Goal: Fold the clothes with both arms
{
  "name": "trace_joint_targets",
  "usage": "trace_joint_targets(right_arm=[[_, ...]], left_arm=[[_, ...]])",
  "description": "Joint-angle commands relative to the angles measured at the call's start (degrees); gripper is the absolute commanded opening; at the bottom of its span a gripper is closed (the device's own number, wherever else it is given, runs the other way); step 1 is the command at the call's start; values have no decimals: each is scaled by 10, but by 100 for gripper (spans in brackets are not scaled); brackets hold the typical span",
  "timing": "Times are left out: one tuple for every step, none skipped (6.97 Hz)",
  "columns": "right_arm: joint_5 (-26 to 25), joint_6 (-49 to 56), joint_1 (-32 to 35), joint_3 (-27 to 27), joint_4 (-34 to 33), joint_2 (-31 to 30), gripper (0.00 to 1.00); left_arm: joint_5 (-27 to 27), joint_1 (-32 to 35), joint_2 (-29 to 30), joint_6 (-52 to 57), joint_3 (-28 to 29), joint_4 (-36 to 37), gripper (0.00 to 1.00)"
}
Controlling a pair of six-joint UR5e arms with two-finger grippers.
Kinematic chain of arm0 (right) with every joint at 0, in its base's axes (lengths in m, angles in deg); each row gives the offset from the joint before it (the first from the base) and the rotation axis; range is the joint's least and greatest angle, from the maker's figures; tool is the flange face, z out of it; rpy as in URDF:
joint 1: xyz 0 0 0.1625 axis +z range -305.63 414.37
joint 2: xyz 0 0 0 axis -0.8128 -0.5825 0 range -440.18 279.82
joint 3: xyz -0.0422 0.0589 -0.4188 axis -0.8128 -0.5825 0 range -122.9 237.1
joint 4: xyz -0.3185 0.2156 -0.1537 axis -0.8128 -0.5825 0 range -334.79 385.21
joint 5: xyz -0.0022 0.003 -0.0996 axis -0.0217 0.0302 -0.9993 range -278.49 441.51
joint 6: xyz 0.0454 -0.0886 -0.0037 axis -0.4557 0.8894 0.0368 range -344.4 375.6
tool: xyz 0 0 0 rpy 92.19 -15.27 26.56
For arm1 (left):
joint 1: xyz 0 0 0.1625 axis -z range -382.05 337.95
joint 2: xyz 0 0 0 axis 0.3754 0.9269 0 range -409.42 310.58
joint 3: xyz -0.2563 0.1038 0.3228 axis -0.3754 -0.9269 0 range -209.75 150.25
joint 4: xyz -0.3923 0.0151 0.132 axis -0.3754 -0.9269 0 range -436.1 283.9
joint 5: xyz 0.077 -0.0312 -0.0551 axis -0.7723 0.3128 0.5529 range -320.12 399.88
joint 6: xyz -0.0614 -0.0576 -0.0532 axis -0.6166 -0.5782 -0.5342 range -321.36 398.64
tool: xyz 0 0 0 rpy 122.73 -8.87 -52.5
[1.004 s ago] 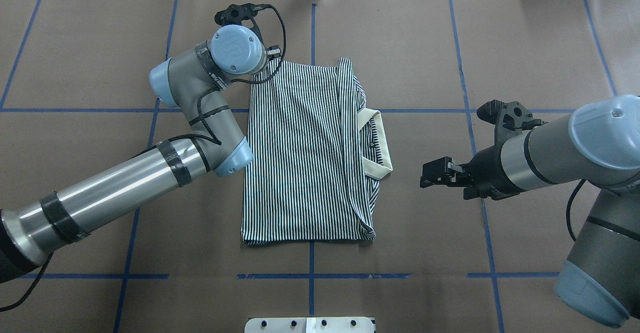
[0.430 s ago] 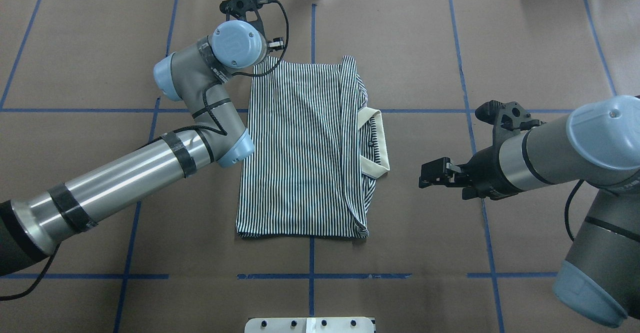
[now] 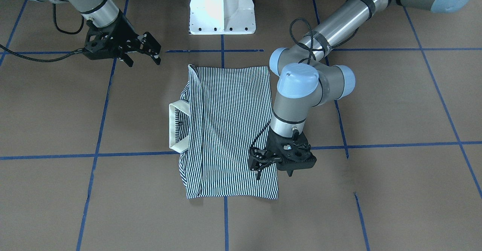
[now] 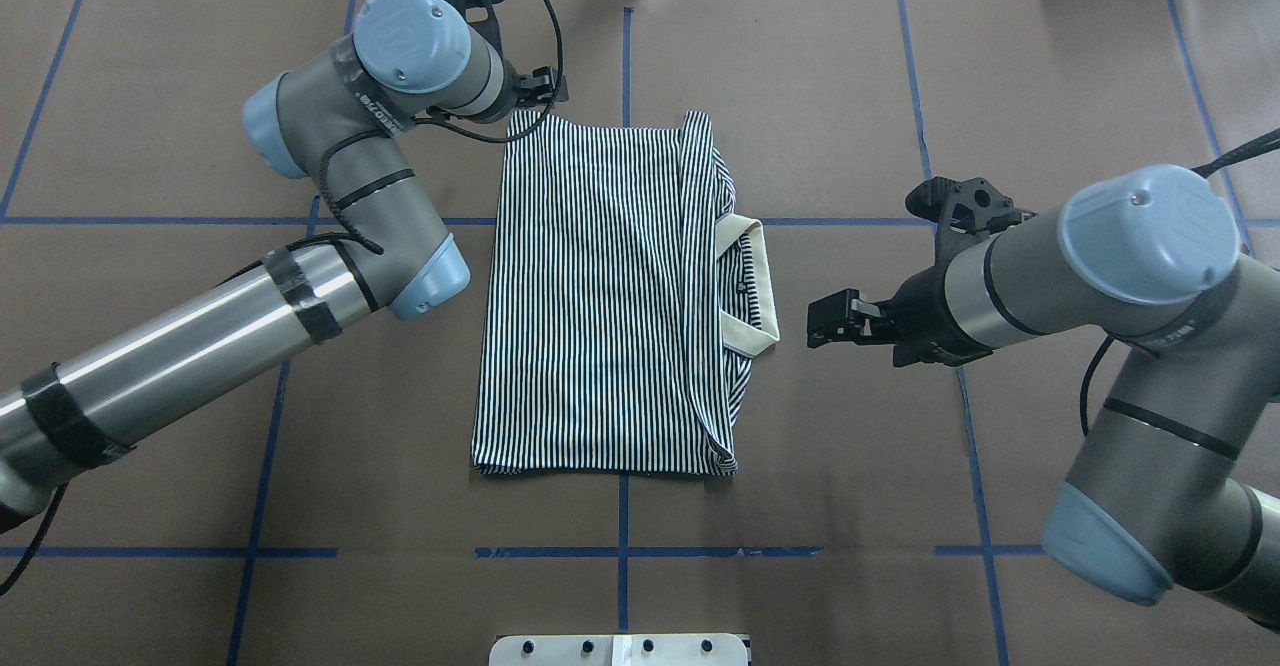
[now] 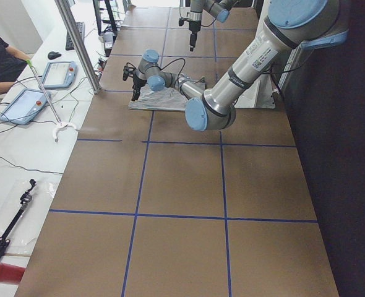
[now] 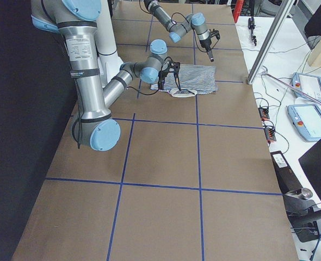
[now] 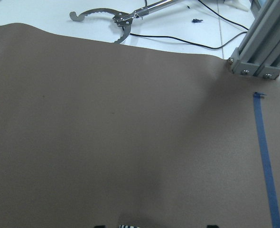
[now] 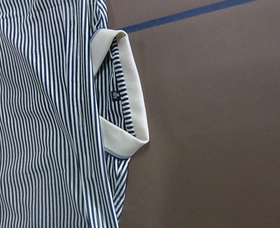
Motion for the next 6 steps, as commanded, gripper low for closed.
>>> trace_joint_targets(right_arm=[[-75, 61, -42, -34, -148, 109, 100], [-102, 67, -63, -73, -198, 166, 100], [-104, 71, -83, -120, -198, 201, 100], [-104, 75, -101, -133, -199, 212, 100], [-105, 134, -121, -135, -219, 211, 100], [-116, 159, -133, -148, -232, 213, 100]], left_arm=[[35, 0, -88, 2, -171, 84, 100], [38, -3, -117, 2, -232, 110, 100], [40, -4, -141, 2, -279, 135, 100], [44, -6, -154, 3, -304, 140, 100], [44, -9, -154, 2, -305, 140, 100], [45, -11, -155, 2, -305, 139, 100]])
